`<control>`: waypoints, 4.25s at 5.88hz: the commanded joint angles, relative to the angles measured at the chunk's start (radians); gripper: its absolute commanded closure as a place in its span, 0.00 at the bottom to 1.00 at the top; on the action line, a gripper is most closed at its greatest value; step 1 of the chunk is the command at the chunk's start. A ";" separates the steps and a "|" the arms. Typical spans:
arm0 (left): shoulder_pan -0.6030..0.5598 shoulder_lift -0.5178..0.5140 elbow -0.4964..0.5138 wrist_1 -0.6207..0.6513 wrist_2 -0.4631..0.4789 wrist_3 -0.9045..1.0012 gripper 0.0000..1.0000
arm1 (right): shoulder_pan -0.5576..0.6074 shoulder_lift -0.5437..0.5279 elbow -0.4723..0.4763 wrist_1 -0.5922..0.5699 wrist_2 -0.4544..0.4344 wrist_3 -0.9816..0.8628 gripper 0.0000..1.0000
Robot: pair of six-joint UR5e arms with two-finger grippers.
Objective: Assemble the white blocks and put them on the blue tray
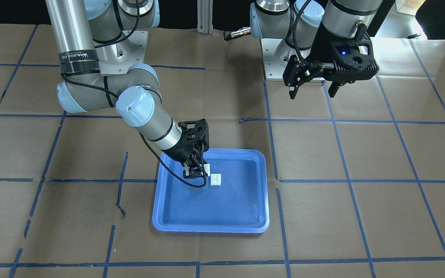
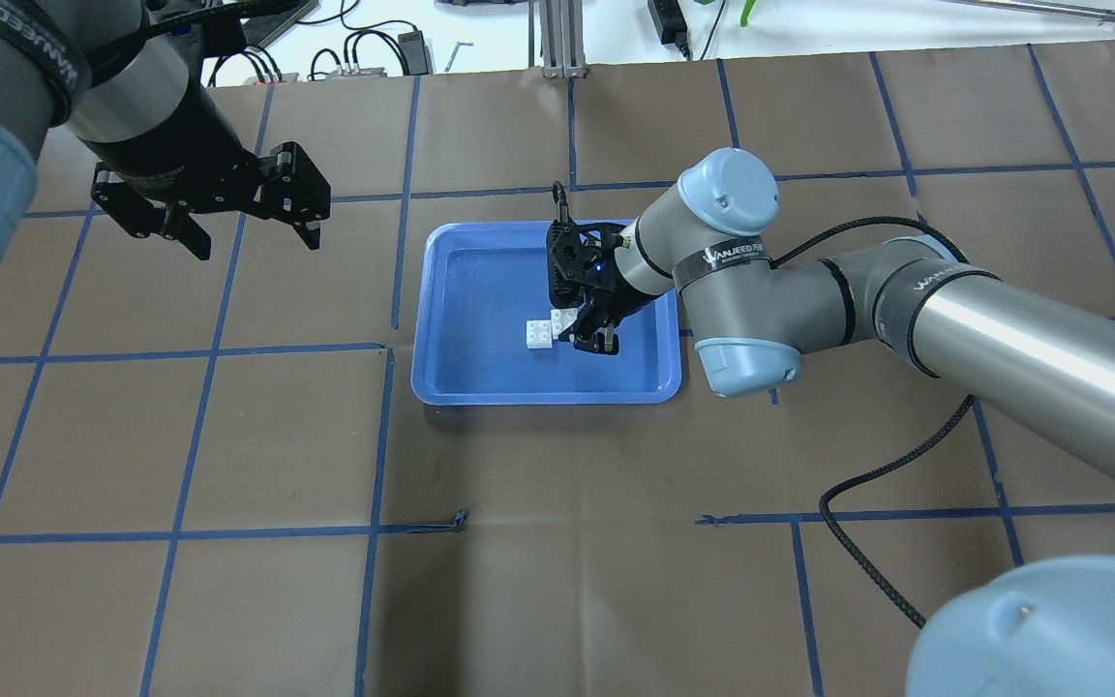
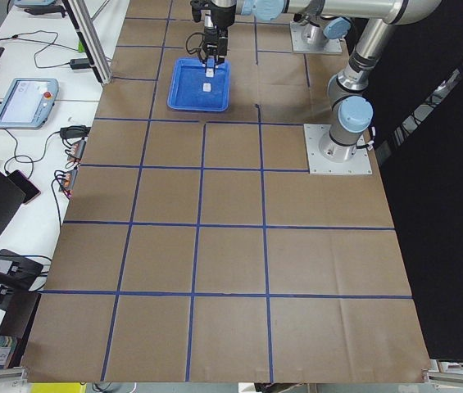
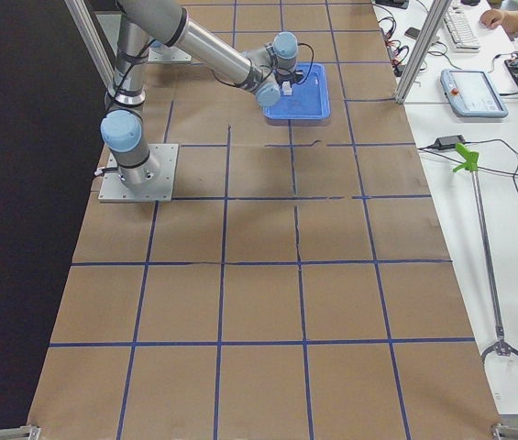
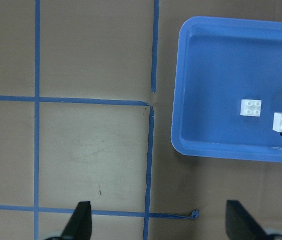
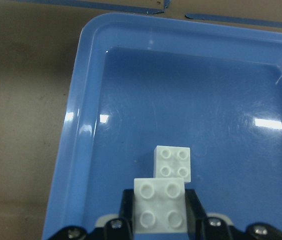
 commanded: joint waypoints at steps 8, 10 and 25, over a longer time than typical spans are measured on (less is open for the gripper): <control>0.001 0.001 -0.001 0.003 0.000 -0.001 0.01 | 0.003 0.089 -0.017 -0.012 0.002 0.003 0.60; 0.001 0.001 -0.001 0.006 0.000 -0.001 0.01 | 0.004 0.092 -0.015 -0.033 0.004 0.008 0.60; 0.001 0.001 -0.002 0.011 -0.002 0.005 0.01 | 0.004 0.105 -0.037 -0.044 0.004 0.042 0.37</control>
